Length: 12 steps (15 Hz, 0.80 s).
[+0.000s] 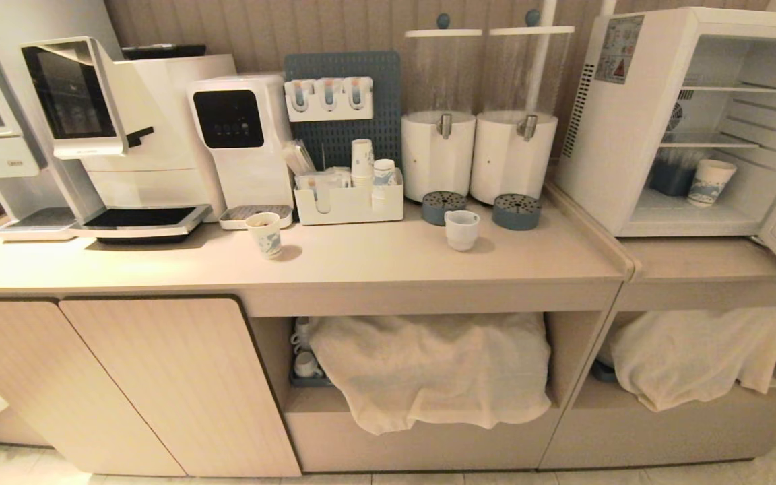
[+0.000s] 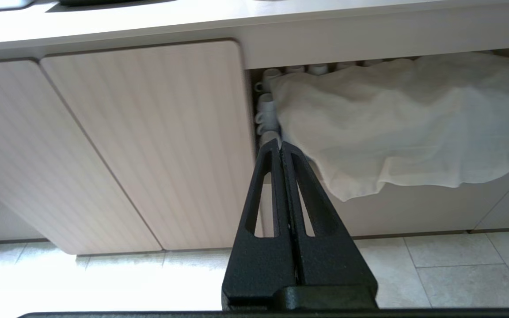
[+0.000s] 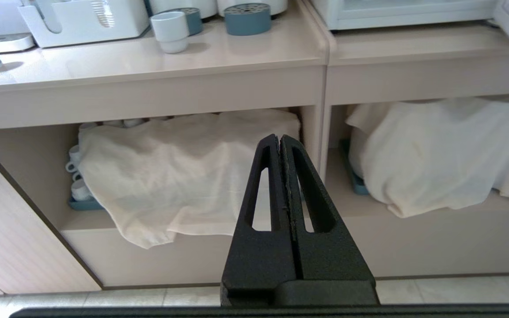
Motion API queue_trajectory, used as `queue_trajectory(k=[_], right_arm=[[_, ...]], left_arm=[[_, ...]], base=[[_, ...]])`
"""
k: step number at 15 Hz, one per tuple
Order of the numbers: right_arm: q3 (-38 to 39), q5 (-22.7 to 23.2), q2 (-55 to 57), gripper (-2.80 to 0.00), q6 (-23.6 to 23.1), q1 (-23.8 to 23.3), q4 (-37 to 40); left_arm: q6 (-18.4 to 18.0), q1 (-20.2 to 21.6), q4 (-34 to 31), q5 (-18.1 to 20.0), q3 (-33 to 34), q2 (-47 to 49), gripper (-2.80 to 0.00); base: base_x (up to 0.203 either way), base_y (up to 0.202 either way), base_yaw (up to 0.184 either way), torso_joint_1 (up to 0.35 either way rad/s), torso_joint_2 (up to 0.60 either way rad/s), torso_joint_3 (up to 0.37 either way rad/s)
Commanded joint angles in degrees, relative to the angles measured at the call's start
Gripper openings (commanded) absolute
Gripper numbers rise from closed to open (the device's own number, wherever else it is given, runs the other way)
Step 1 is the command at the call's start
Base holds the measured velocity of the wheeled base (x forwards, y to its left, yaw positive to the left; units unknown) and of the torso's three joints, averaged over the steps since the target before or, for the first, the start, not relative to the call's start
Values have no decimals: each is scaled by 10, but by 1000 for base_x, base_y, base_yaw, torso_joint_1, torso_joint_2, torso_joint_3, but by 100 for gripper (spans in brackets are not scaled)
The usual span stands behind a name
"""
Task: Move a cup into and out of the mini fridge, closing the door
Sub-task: Put the ceramic cup in the freezer
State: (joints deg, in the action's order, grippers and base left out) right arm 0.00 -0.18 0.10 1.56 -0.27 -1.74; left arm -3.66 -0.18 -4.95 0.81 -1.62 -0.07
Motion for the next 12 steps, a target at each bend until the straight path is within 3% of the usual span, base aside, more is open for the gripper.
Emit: queue_trajectory(k=[1,7,12], right_arm=[[9,0,1,-280,0,0,-1],[9,0,0,-280,0,0,-1],[9,0,1,-280,0,0,-1]], left_arm=[[0,0,-1,0,0,1,-280],[-9,0,-1,0,0,1,-280],[-9,0,-1,0,0,1,-280]], base=[[0,179,1,-1,2,2],[0,34,1,2,1,1],[169,0,3,2,-2,3]])
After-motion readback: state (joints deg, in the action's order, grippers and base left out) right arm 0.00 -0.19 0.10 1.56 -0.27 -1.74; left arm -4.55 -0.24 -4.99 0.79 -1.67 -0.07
